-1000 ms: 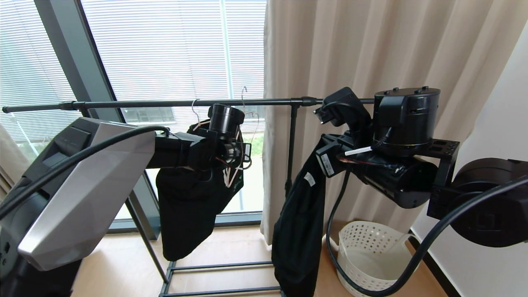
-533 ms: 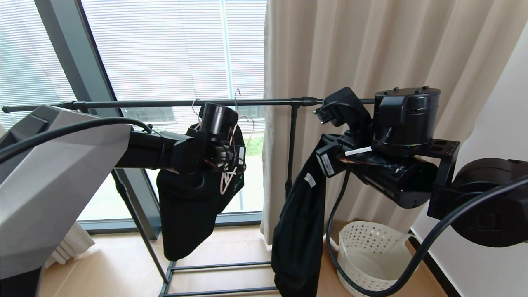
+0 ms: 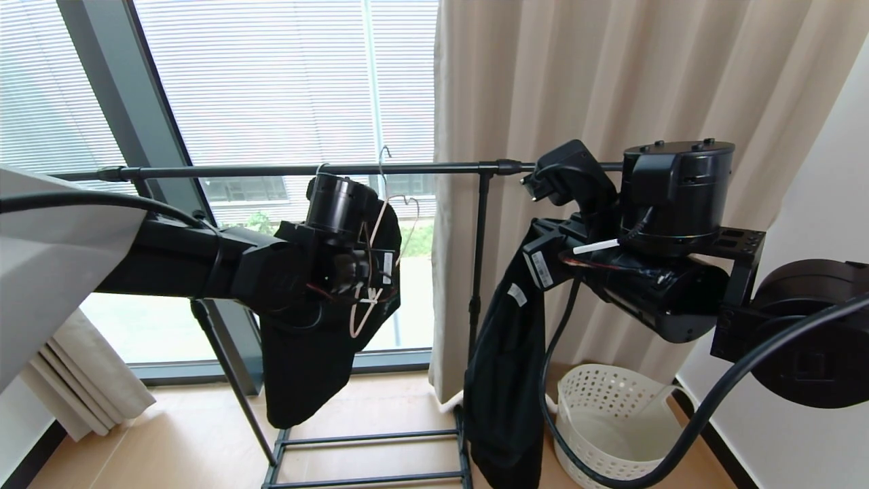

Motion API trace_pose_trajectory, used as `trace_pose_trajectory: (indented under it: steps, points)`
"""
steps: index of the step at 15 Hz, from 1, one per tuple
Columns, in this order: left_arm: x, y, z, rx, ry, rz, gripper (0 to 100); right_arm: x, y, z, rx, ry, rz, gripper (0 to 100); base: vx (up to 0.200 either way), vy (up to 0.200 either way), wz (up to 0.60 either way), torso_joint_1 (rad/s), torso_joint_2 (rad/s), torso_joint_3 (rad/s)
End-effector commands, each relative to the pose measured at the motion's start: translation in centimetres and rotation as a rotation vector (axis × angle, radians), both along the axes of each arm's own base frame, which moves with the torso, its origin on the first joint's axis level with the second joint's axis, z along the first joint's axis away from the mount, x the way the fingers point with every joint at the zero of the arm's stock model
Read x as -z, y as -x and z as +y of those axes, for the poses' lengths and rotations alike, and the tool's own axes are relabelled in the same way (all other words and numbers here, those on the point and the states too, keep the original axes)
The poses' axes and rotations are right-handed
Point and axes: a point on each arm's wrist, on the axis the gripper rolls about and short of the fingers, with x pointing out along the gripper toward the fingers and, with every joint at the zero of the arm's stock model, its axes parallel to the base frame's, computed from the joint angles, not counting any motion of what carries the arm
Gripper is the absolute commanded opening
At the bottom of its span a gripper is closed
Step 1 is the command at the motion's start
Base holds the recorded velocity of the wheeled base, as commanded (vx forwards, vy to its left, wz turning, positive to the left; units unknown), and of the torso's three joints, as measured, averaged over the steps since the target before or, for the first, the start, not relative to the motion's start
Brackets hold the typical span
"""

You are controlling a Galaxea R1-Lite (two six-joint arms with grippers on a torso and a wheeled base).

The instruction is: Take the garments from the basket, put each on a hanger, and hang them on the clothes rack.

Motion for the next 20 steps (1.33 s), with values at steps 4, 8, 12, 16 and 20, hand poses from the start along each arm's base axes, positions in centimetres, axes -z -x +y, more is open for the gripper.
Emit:
trace_pose_trajectory:
  steps: [4, 8, 12, 16, 20]
  points:
    - [-0.4, 5.5, 2.2, 0.023, 0.020, -0.031, 0, 0.3, -0.1, 0.1, 0.000, 0.008, 0.007, 0, 0.000, 0.000, 0.00, 0.000, 0.00, 0.000]
    - [2.0, 7.5, 2.8, 0.079, 0.057, -0.051, 0, 1.4, -0.6, 0.6, 0.001, 0.029, 0.031, 0, 0.000, 0.000, 0.00, 0.000, 0.00, 0.000]
    - [4.0, 6.9, 1.9, 0.145, 0.086, -0.054, 0, 2.5, -1.2, 1.0, 0.006, 0.049, 0.053, 0, 0.000, 0.000, 0.00, 0.000, 0.00, 0.000]
    - [7.5, 7.8, 1.2, 0.182, 0.077, -0.038, 0, 3.3, -2.3, 1.3, 0.018, 0.063, 0.065, 0, 0.000, 0.000, 0.00, 0.000, 0.00, 0.000]
    - [9.4, 9.7, 2.2, 0.263, 0.036, -0.080, 0, 5.3, -4.5, 1.6, 0.039, 0.100, 0.057, 0, 0.000, 0.000, 0.00, 0.000, 0.00, 0.000]
